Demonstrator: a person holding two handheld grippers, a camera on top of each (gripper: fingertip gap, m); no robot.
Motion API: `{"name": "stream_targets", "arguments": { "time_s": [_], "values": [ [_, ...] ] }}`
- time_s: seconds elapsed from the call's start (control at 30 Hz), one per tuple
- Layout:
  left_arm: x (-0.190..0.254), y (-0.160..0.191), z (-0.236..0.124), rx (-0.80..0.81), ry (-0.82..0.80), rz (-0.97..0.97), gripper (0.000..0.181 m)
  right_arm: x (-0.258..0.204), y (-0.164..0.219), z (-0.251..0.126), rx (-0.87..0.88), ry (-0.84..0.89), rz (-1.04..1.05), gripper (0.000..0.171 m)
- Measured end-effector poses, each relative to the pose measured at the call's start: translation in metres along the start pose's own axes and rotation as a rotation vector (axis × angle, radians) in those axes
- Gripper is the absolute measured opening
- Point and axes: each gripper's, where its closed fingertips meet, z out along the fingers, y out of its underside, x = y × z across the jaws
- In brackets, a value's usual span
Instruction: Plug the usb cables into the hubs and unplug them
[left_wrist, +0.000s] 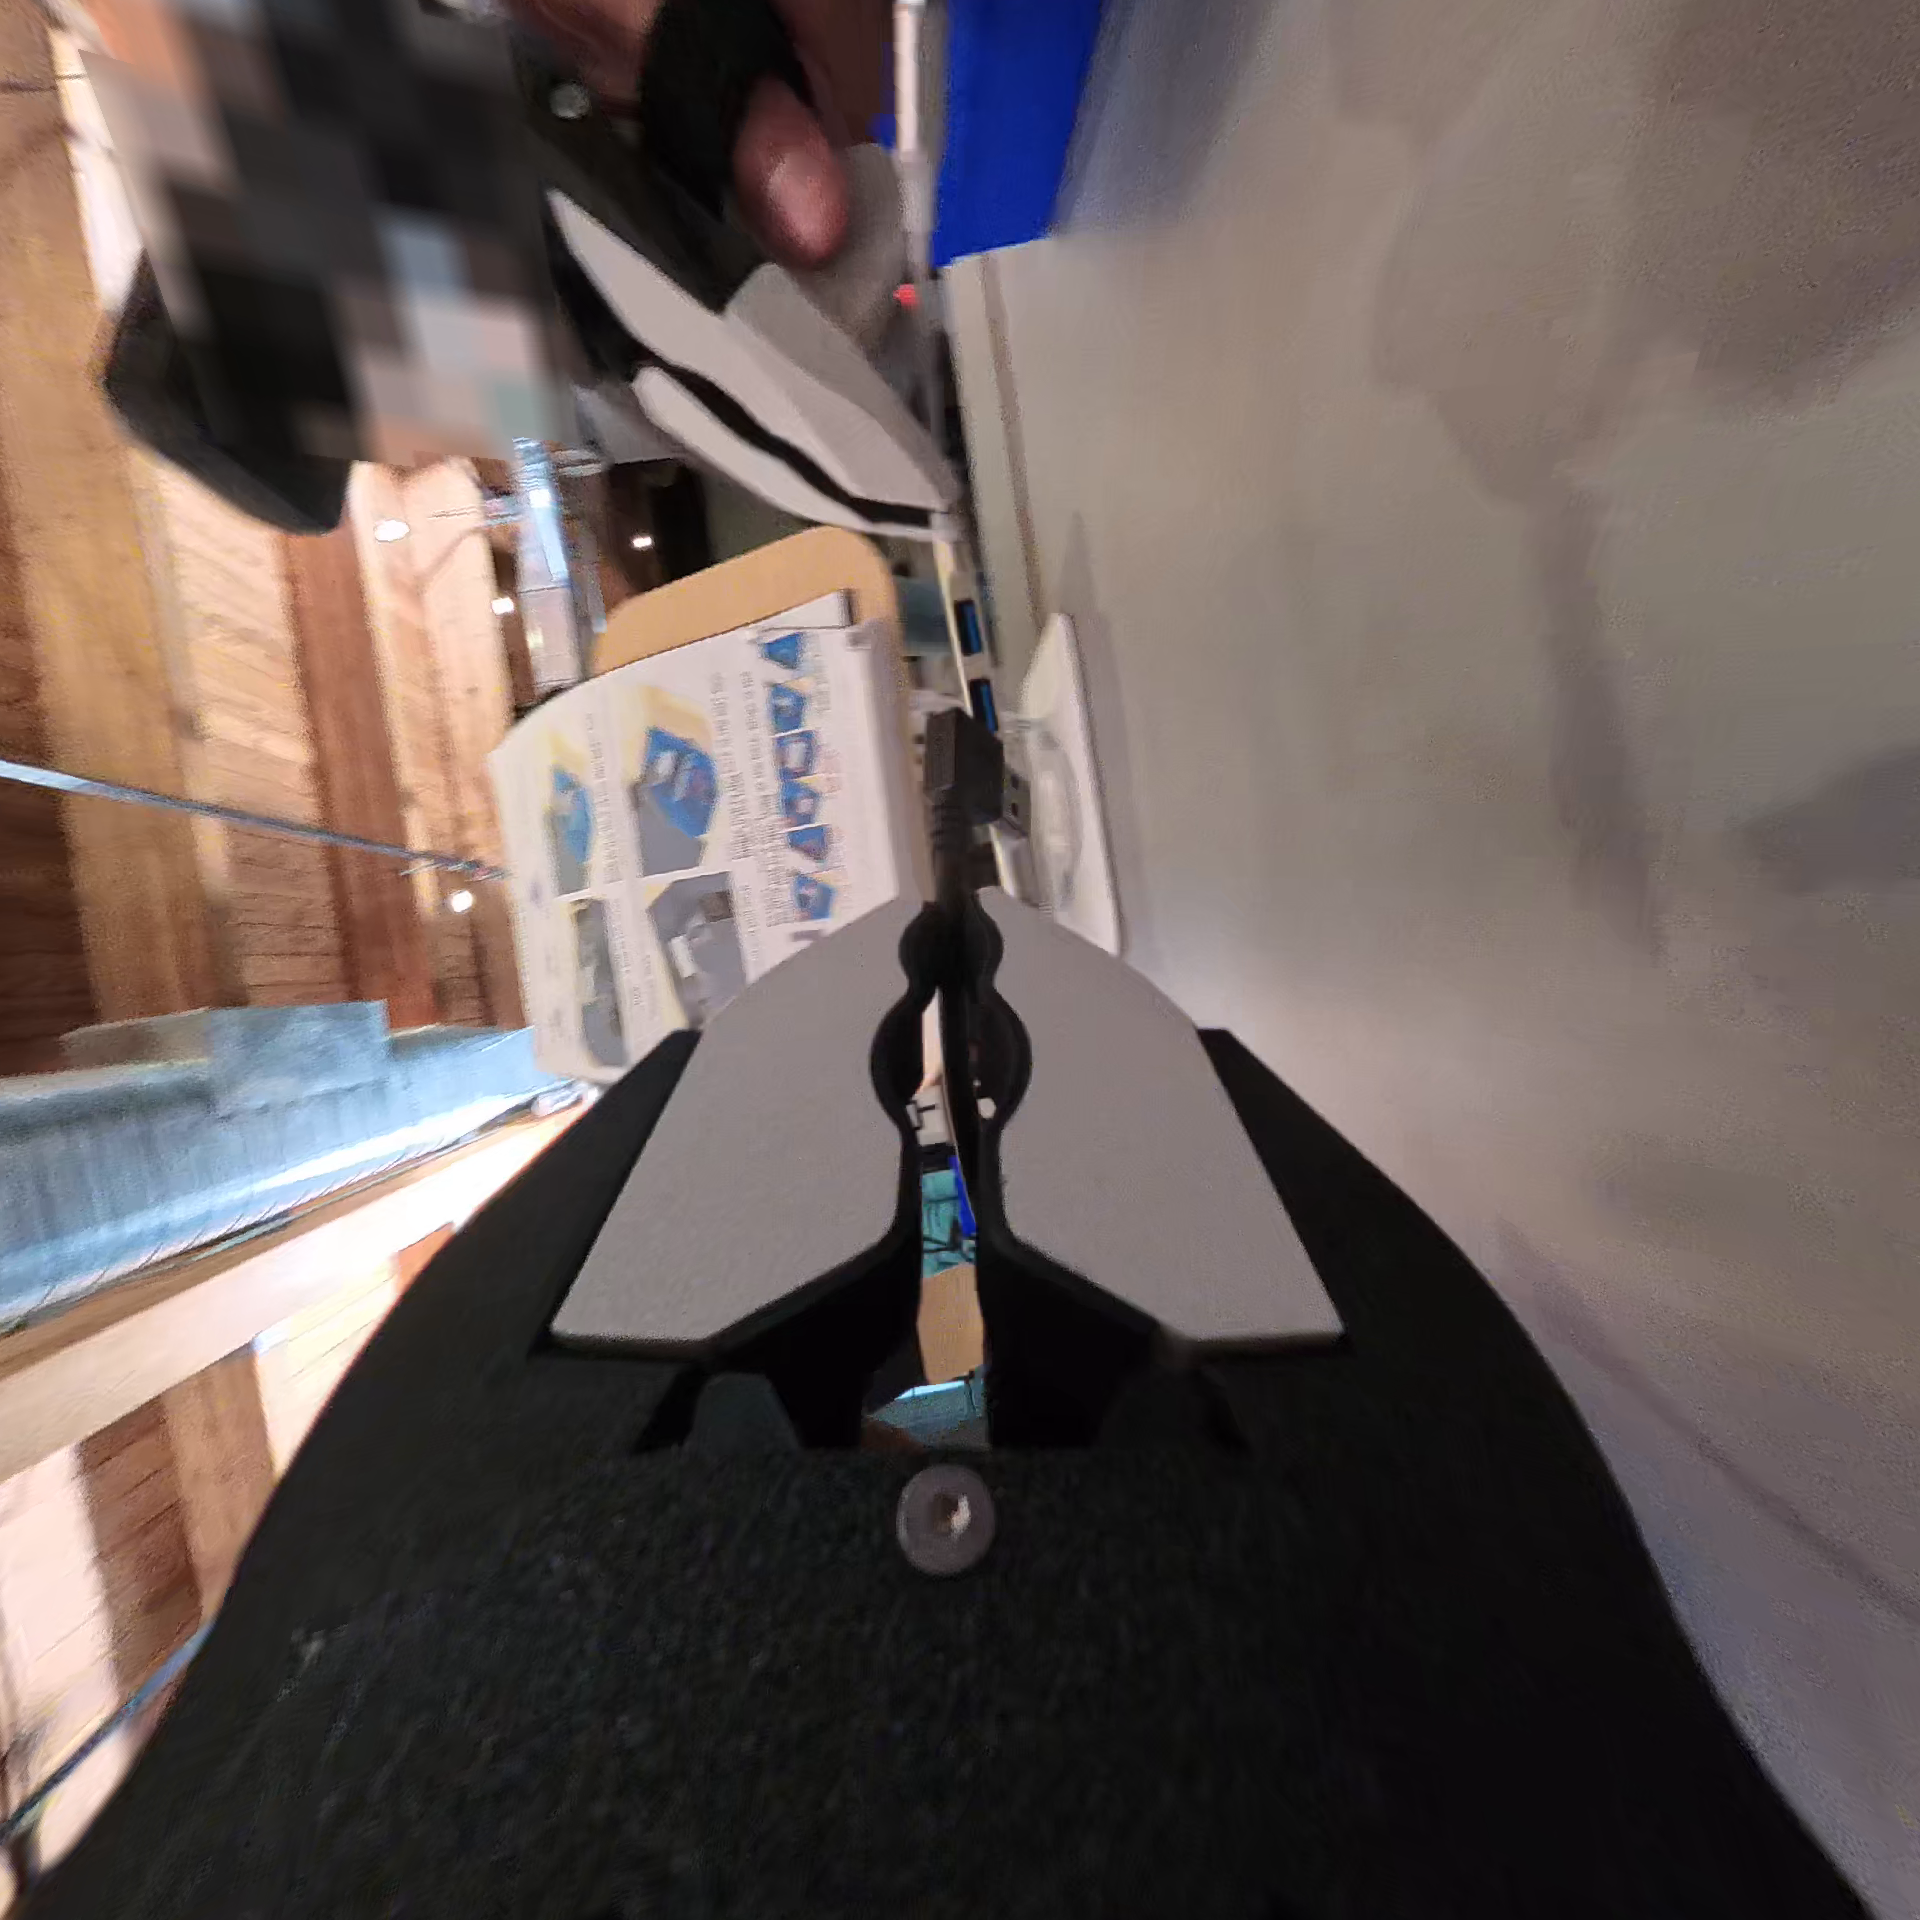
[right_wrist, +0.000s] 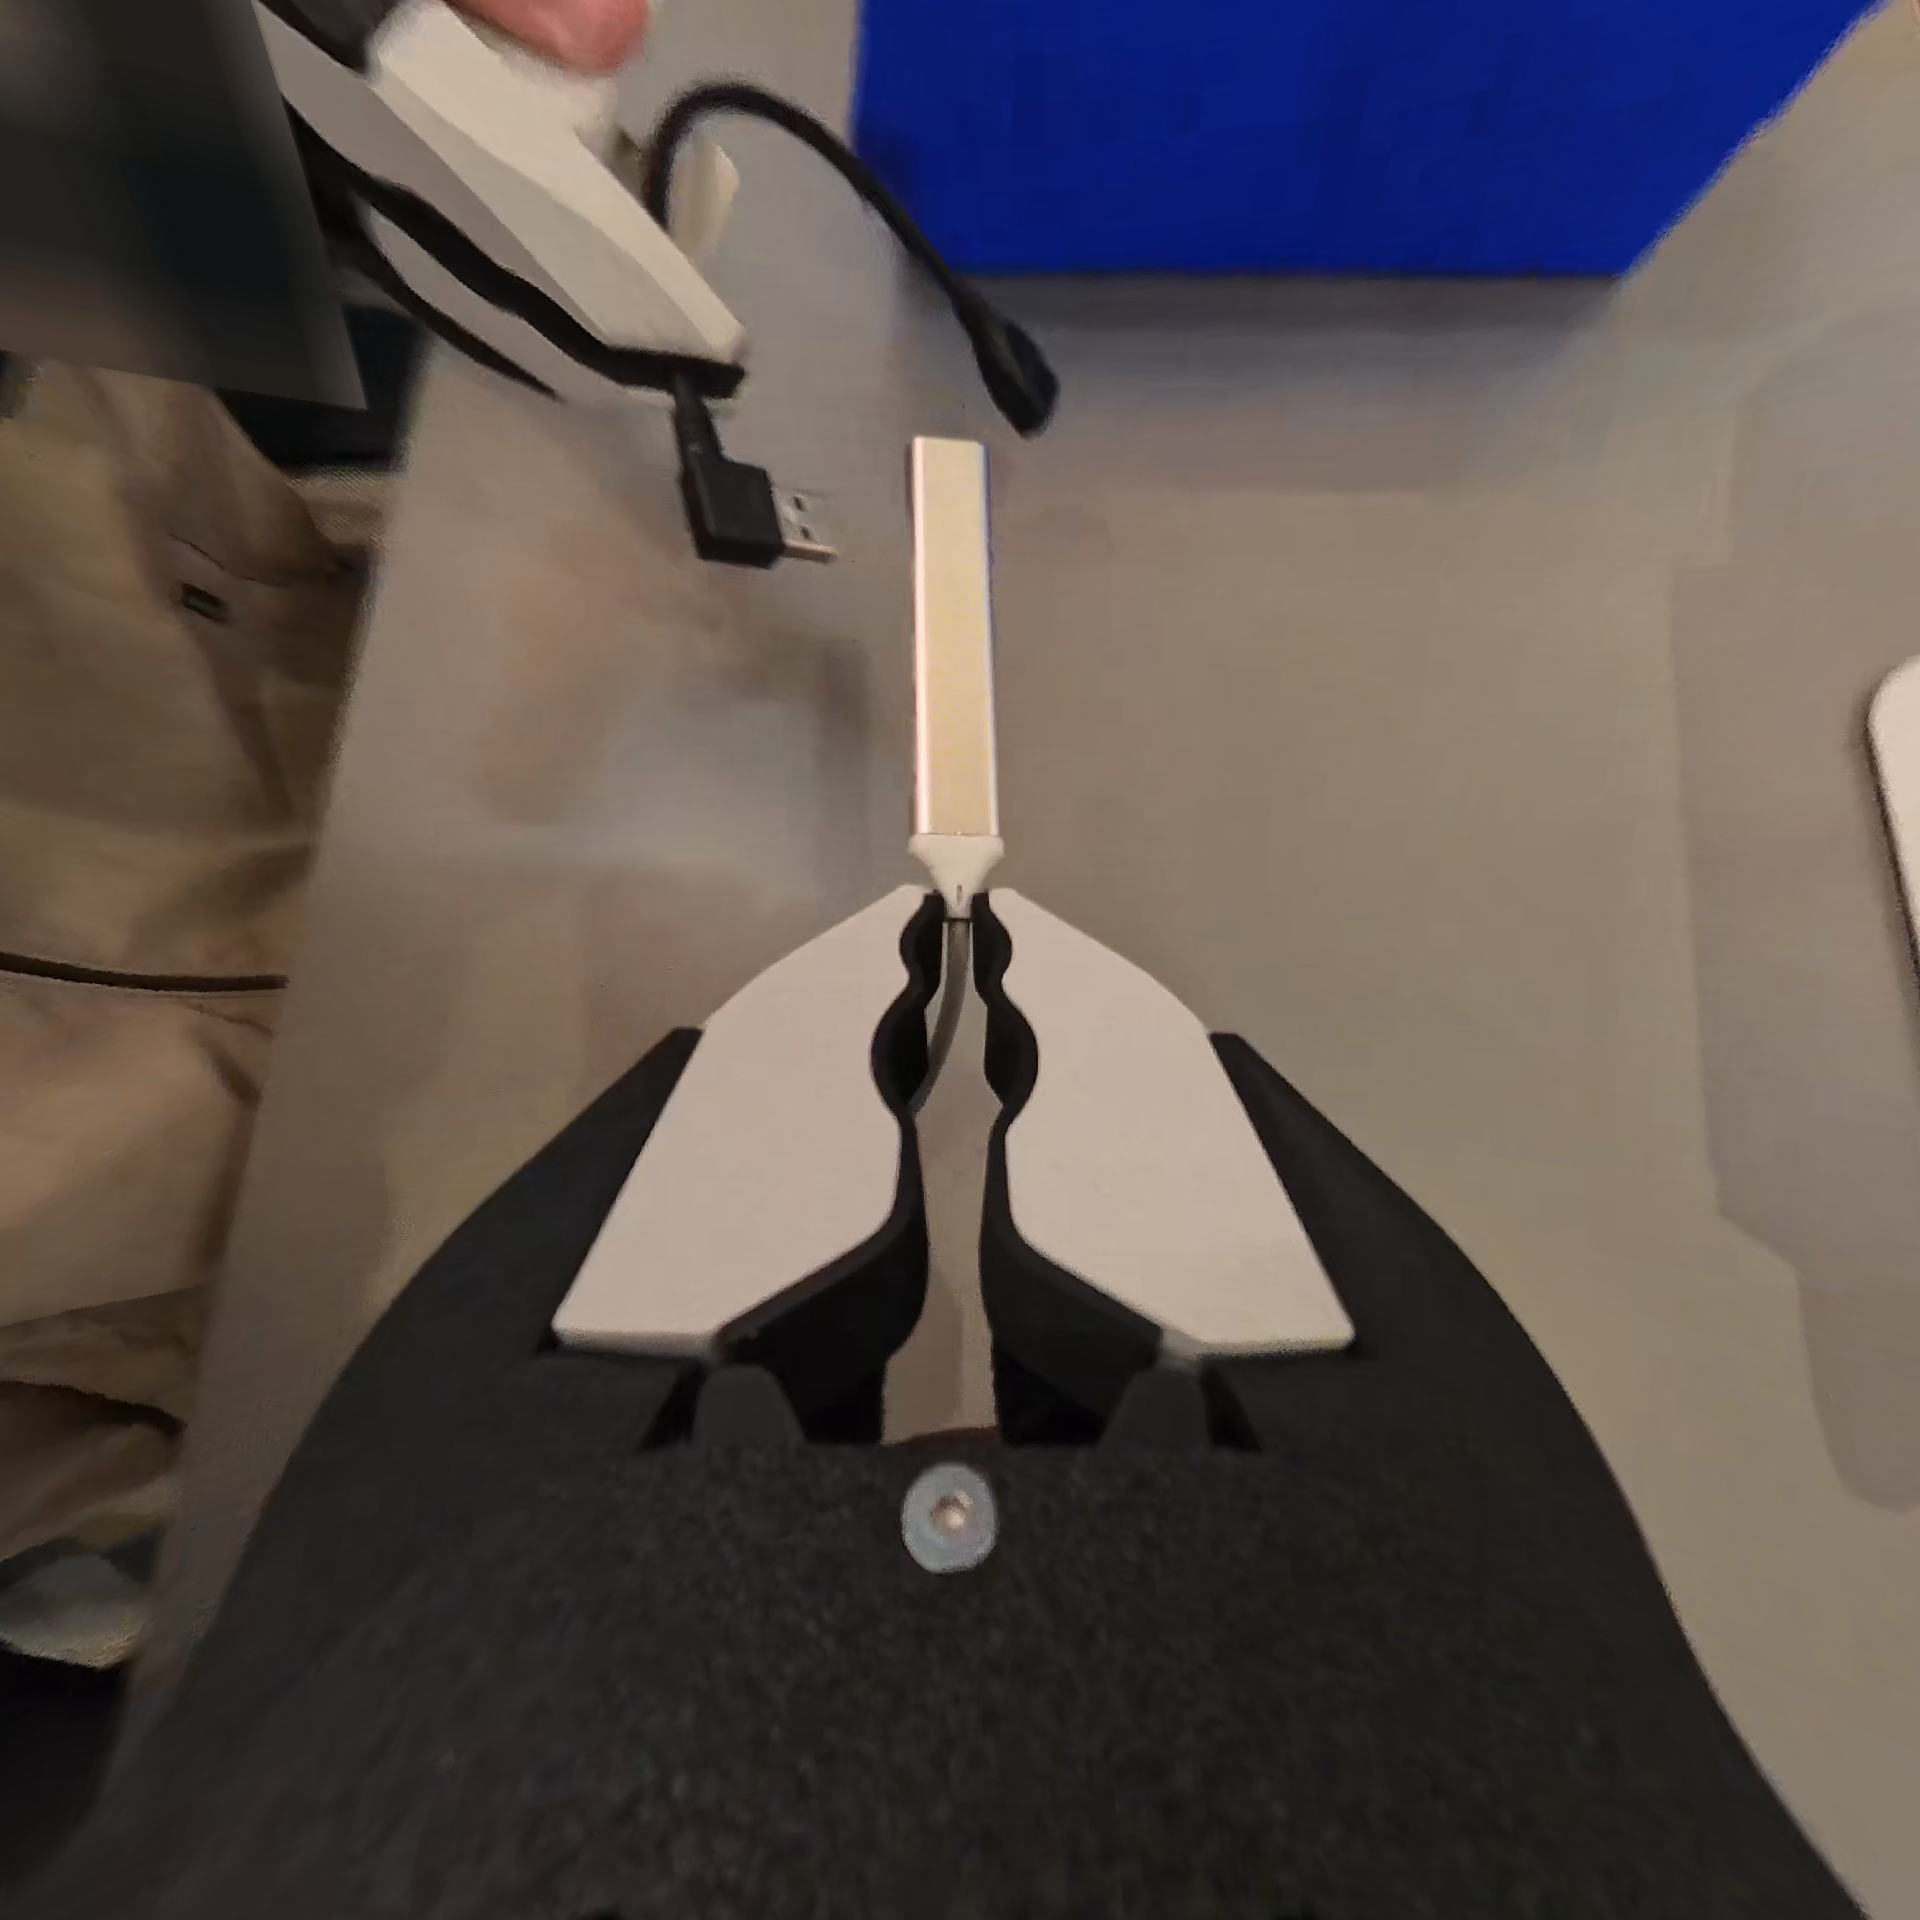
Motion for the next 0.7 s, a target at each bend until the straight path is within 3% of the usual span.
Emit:
{"name": "stream_targets", "arguments": {
  "time_s": [0.27,0.43,0.53,0.7],
  "values": [
    [0.044,0.007,0.029,0.067,0.239,0.246,0.004,0.027,0.026,0.01,-0.067,0.133,0.018,0.005],
    [0.065,0.004,0.024,0.083,0.364,0.195,0.006,0.029,0.026,0.003,-0.024,0.185,0.029,0.005],
    [0.067,-0.001,0.014,0.057,0.423,0.101,0.027,0.033,0.028,-0.003,0.001,0.217,0.051,0.006],
    [0.066,0.003,-0.001,-0.023,0.605,-0.213,0.066,0.036,0.027,-0.01,0.053,0.23,0.102,0.006]
  ]
}}
